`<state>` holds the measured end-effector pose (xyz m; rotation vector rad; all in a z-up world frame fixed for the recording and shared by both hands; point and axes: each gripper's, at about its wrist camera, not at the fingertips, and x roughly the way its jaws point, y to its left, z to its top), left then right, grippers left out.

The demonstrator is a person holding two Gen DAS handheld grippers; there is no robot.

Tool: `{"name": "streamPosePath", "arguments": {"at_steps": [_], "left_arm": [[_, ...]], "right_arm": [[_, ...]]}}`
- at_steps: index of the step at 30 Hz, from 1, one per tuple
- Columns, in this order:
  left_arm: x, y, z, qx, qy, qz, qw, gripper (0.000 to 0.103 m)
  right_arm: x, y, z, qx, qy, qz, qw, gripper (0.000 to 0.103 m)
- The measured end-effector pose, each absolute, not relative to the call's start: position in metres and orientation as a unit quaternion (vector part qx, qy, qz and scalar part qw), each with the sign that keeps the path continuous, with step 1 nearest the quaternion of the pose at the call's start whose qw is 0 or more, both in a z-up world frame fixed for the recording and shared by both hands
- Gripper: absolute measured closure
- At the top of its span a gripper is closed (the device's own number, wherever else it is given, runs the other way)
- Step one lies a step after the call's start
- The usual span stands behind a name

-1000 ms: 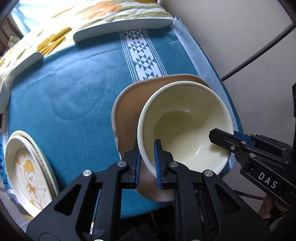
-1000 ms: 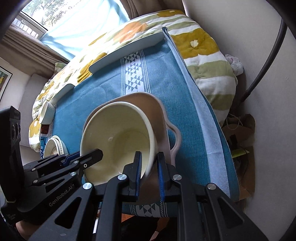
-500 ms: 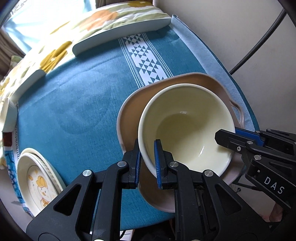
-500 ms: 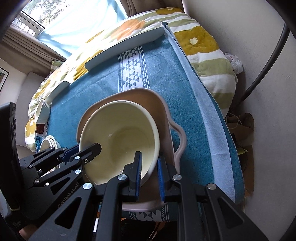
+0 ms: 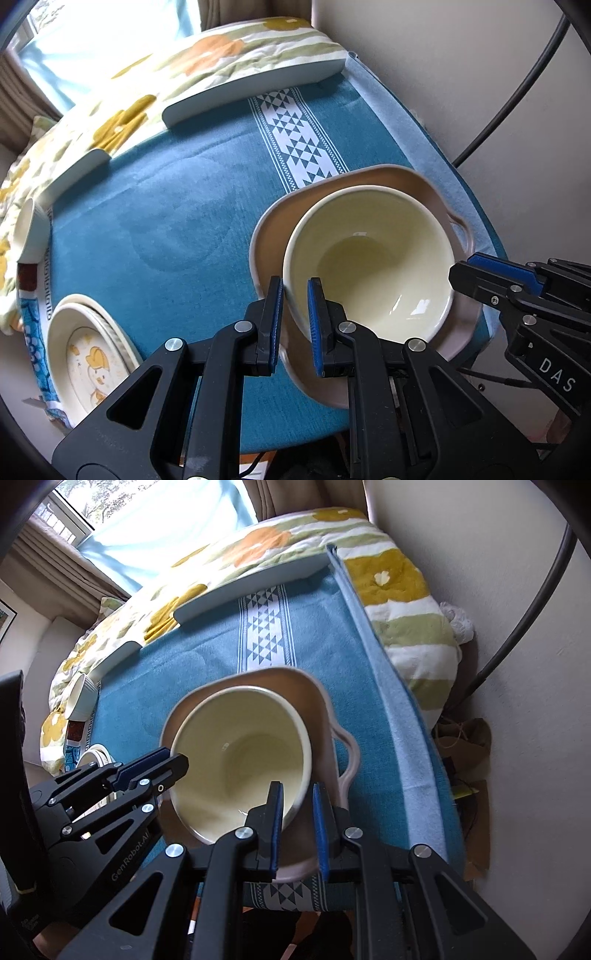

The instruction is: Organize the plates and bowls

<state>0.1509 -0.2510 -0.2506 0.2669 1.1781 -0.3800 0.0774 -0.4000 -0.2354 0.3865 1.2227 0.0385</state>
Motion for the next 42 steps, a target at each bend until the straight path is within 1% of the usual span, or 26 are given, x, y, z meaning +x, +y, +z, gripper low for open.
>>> {"name": "streamPosePath", "arguments": {"at_steps": [5,11,12,14,15,16,17,18,19,20,24,27,31,33,35,37,40,41,42], "left_arm": [[0.14,-0.23,-0.213,0.082,0.524,-0.172,0.83,0.091],[0.125,-0.159,-0.151,-0.001,0.473,-0.11,0.874,0.091],[0.124,-0.146,-0.143,-0.012,0.467,-0.094,0.879,0.09],[0.124,-0.117,-0.129,-0.036,0.454,-0.061,0.888,0.071],[0.125,-0.102,-0.123,-0.047,0.448,-0.043,0.892,0.033],[0.126,-0.088,-0.119,-0.057,0.44,-0.023,0.896,0.001],[0.125,-0.074,-0.114,-0.067,0.426,-0.004,0.902,0.001],[0.124,-0.058,-0.109,-0.08,0.409,0.009,0.909,0.0],[0.126,-0.043,-0.106,-0.094,0.403,0.013,0.91,0.0],[0.13,-0.029,-0.105,-0.106,0.405,0.019,0.908,0.0],[0.145,0.035,-0.107,-0.161,0.394,0.066,0.902,0.001],[0.161,0.079,-0.11,-0.198,0.39,0.089,0.895,0.001],[0.194,0.123,-0.13,-0.224,0.402,0.108,0.881,0.001],[0.213,0.142,-0.146,-0.241,0.41,0.109,0.873,0.001],[0.234,0.156,-0.166,-0.257,0.419,0.099,0.865,0.005],[0.255,0.169,-0.189,-0.265,0.438,0.096,0.854,0.017],[0.283,0.189,-0.223,-0.281,0.461,0.089,0.837,0.026],[0.291,0.195,-0.234,-0.287,0.467,0.088,0.832,0.026],[0.297,0.197,-0.242,-0.291,0.472,0.088,0.827,0.028]], "right_arm": [[0.071,-0.398,-0.205,0.173,0.542,0.047,0.821,0.088],[0.08,-0.371,-0.165,0.153,0.501,0.133,0.842,0.088],[0.084,-0.365,-0.159,0.149,0.494,0.15,0.844,0.088],[0.095,-0.35,-0.145,0.137,0.475,0.182,0.85,0.088],[0.099,-0.342,-0.139,0.13,0.466,0.197,0.853,0.083],[0.106,-0.334,-0.132,0.125,0.457,0.211,0.855,0.076],[0.113,-0.326,-0.126,0.123,0.448,0.225,0.857,0.052],[0.121,-0.316,-0.121,0.121,0.439,0.239,0.858,0.023],[0.128,-0.306,-0.115,0.119,0.43,0.252,0.859,0.012],[0.136,-0.296,-0.109,0.116,0.421,0.264,0.86,0.005],[0.175,-0.246,-0.092,0.082,0.402,0.304,0.86,0.005],[0.209,-0.201,-0.086,0.06,0.418,0.333,0.843,0.005],[0.26,-0.144,-0.096,0.051,0.434,0.352,0.828,0.005],[0.286,-0.116,-0.112,0.051,0.454,0.349,0.818,0.005],[0.31,-0.089,-0.135,0.053,0.481,0.355,0.8,0.005],[0.332,-0.071,-0.161,0.058,0.505,0.355,0.785,0.005],[0.355,-0.047,-0.199,0.067,0.535,0.347,0.767,0.005],[0.361,-0.04,-0.209,0.071,0.542,0.346,0.762,0.008],[0.367,-0.033,-0.219,0.073,0.548,0.345,0.758,0.013]]}}
